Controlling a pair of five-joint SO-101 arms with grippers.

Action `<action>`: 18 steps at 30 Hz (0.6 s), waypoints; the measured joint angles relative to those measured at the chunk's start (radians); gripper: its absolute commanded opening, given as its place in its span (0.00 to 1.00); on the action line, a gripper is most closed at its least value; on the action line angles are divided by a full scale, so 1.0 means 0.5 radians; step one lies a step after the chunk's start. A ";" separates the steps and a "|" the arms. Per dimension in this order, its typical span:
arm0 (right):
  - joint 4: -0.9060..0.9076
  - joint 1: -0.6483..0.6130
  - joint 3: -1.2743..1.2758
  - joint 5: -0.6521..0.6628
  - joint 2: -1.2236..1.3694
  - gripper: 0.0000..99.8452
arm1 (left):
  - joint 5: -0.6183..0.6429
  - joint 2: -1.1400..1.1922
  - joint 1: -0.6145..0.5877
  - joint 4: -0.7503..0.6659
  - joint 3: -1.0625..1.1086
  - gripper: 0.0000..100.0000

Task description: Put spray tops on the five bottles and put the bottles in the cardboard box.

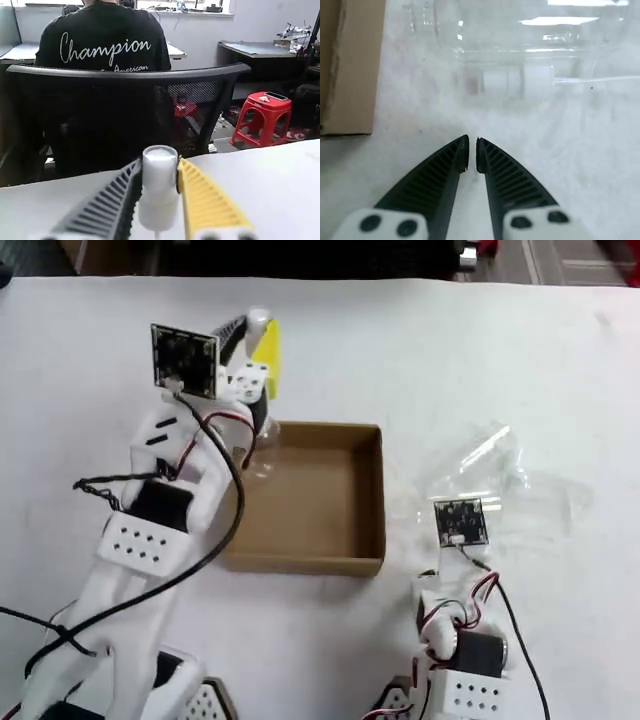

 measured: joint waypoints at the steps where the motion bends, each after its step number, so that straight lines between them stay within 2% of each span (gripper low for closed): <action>1: 0.000 0.000 0.000 0.000 0.000 0.02 | 0.000 0.000 0.000 0.000 0.006 0.11; 11: 0.000 0.000 0.000 0.000 0.000 0.02 | 0.000 0.000 -0.043 0.006 0.006 0.14; 18: 0.000 0.000 0.000 0.000 0.000 0.02 | 0.034 0.000 -0.049 0.190 0.006 0.16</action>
